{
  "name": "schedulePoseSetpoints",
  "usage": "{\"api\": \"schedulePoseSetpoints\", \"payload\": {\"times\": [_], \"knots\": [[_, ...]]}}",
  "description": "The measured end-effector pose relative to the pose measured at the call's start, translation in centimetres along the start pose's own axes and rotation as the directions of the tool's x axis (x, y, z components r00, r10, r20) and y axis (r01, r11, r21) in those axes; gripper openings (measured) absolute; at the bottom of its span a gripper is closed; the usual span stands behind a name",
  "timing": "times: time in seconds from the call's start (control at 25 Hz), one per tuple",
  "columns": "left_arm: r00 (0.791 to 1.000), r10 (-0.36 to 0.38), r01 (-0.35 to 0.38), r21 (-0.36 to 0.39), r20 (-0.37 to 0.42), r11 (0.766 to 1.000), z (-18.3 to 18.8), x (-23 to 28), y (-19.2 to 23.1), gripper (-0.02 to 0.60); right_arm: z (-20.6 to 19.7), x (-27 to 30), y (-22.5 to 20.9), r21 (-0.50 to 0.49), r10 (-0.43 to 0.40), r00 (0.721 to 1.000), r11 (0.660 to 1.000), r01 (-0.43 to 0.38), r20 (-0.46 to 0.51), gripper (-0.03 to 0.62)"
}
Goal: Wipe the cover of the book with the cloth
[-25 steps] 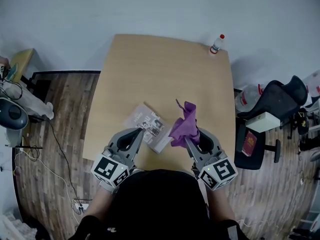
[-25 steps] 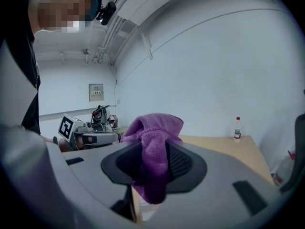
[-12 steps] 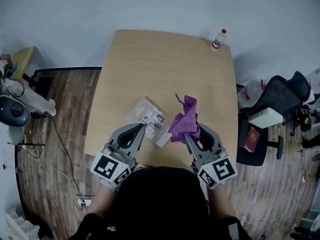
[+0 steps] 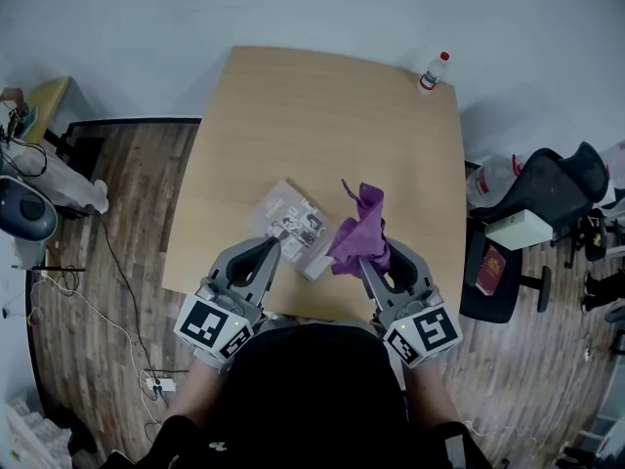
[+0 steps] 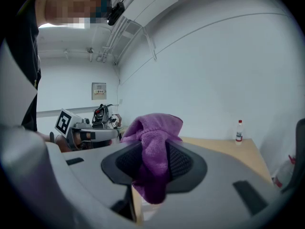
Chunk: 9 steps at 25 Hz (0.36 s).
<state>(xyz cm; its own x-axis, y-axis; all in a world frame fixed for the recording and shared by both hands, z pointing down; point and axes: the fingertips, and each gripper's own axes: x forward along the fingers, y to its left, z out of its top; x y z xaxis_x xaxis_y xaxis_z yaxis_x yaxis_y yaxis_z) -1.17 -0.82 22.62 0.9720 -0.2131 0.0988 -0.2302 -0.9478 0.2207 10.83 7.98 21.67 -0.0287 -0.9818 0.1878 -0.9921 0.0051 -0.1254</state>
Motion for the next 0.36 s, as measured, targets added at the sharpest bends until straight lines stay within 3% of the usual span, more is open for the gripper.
{"api": "schedulePoseSetpoints", "payload": {"times": [0.36], "knots": [[1.0, 0.009, -0.009, -0.012, -0.008, 1.0, -0.84, -0.6, 0.73, 0.018, -0.49, -0.01, -0.13, -0.011, -0.011, 1.0, 1.0, 0.011, -0.019, 0.141]]}}
